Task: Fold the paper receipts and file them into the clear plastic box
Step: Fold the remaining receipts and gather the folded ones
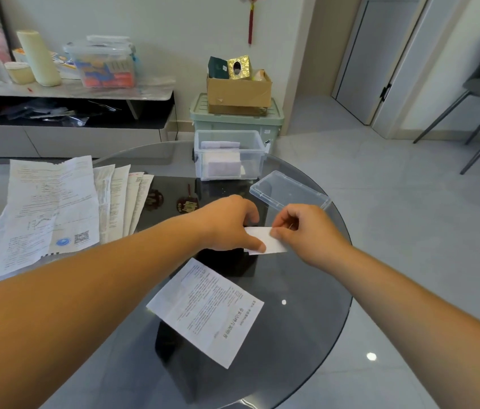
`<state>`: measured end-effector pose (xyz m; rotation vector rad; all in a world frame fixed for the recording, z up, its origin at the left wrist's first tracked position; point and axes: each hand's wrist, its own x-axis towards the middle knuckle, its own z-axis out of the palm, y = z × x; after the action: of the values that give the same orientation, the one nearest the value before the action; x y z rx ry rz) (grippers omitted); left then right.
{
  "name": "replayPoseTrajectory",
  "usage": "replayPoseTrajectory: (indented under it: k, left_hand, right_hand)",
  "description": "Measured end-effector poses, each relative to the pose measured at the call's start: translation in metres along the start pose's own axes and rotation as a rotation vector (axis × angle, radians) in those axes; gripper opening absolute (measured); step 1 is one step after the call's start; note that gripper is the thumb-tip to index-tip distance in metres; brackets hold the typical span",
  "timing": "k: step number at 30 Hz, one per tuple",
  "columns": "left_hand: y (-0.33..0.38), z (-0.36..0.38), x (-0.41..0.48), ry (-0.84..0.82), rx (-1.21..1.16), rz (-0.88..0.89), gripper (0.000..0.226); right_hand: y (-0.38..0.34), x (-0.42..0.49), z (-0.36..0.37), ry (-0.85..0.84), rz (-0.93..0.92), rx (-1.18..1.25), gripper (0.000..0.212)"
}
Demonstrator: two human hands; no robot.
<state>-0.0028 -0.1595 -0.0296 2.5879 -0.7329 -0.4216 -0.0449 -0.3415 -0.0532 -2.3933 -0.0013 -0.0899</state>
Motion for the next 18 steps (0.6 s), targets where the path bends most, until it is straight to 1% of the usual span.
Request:
replayPoseTrajectory:
  k: [5, 8, 10, 13, 16, 18]
  left_hand:
    - [0.001, 0.0, 0.012, -0.043, 0.018, -0.026, 0.041]
    - [0.001, 0.0, 0.017, -0.078, 0.012, -0.043, 0.031]
    - [0.002, -0.001, 0.018, -0.092, 0.016, -0.048, 0.028]
    - [0.003, -0.002, 0.017, -0.083, 0.021, -0.034, 0.032]
    - [0.005, 0.0, 0.014, -0.047, 0.029, -0.001, 0.037]
    - [0.005, 0.001, 0.013, -0.044, 0.014, 0.004, 0.039]
  right_hand:
    - [0.002, -0.001, 0.0, -0.022, 0.015, -0.061, 0.014]
    - [-0.002, -0.002, -0.003, -0.08, 0.017, -0.073, 0.02]
    - [-0.003, -0.001, -0.004, -0.102, 0.017, -0.062, 0.024]
    - [-0.006, 0.001, -0.005, -0.144, -0.005, -0.045, 0.029]
    - [-0.008, 0.003, -0.007, -0.224, -0.037, -0.09, 0.036]
    - [-0.01, 0.004, -0.009, -0.27, -0.051, -0.136, 0.028]
